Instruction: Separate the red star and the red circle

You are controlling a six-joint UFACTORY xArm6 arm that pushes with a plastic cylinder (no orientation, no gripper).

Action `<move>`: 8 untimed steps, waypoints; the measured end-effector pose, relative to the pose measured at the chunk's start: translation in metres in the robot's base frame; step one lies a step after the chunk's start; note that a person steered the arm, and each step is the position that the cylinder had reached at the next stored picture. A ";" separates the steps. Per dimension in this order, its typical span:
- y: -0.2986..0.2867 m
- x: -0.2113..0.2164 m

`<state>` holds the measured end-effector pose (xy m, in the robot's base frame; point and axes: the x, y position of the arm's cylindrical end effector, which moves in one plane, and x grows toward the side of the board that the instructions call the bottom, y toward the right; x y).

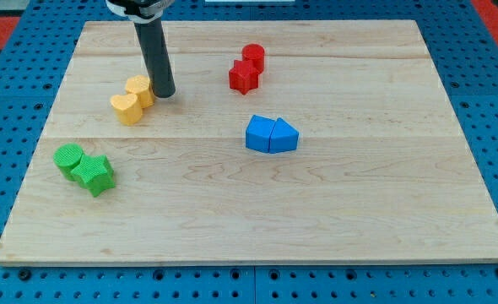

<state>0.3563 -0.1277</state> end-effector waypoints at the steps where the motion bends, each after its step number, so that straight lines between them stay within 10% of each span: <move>1: 0.015 -0.015; 8: 0.181 -0.043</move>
<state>0.3134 0.0535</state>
